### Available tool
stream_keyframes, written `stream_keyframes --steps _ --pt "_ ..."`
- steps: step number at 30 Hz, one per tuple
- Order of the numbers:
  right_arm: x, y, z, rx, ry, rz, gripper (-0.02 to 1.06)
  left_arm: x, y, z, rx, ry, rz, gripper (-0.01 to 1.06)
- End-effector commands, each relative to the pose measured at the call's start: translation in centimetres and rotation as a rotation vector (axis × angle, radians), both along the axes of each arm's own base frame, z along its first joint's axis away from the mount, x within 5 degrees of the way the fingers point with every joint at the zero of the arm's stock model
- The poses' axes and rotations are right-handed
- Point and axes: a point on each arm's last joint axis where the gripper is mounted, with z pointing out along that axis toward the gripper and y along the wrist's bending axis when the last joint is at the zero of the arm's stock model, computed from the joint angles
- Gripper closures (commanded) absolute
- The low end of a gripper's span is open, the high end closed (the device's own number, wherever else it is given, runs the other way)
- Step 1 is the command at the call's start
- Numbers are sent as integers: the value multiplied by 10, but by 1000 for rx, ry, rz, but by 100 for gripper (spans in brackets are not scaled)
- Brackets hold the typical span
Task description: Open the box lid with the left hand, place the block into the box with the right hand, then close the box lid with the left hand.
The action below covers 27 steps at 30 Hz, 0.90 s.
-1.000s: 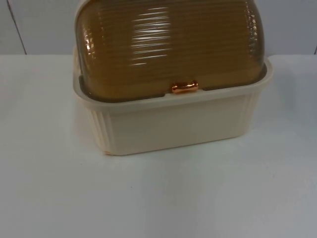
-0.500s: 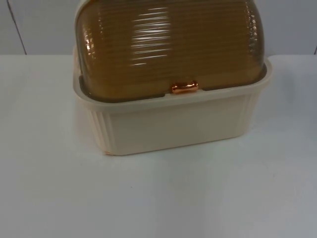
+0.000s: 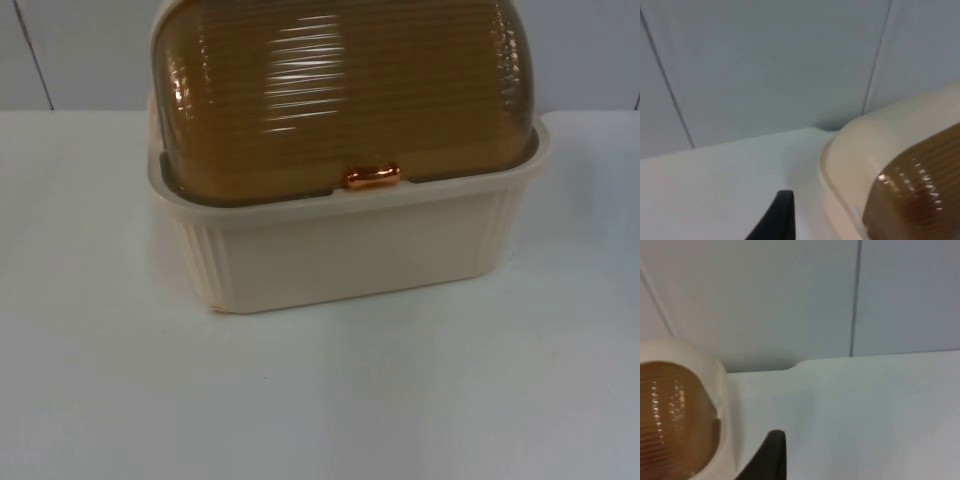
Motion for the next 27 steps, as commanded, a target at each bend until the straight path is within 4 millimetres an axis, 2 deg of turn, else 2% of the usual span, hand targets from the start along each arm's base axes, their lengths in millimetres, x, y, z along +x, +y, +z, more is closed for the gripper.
stream_keyframes --steps 1,7,8,13,14,18,19,24,25,27 --pt "-16 1 7 -26 -30 -28 0 -18 -7 8 -21 -46 -35 1" --pt "-72 20 12 -33 -39 77 0 -85 -17 9 -49 -122 -83 1" --pt "-72 20 12 -33 -39 77 0 -85 -17 9 -49 -122 -83 1" --pt "-117 20 12 -27 -82 66 0 -125 -19 0 -55 -143 -86 1" --pt "-117 20 12 -27 -82 66 0 -125 -19 0 -55 -143 -86 1" --pt "-141 19 18 -27 -201 80 0 -156 -10 6 14 -260 -14 1" --pt "-141 19 18 -27 -201 80 0 -156 -10 6 14 -260 -14 1" --pt "-154 18 16 -40 -238 81 0 -192 -4 7 77 -369 28 1" --pt "-154 18 16 -40 -238 81 0 -192 -4 7 77 -369 28 1" --pt "-162 18 14 -41 -263 79 0 -207 0 7 76 -405 78 1"
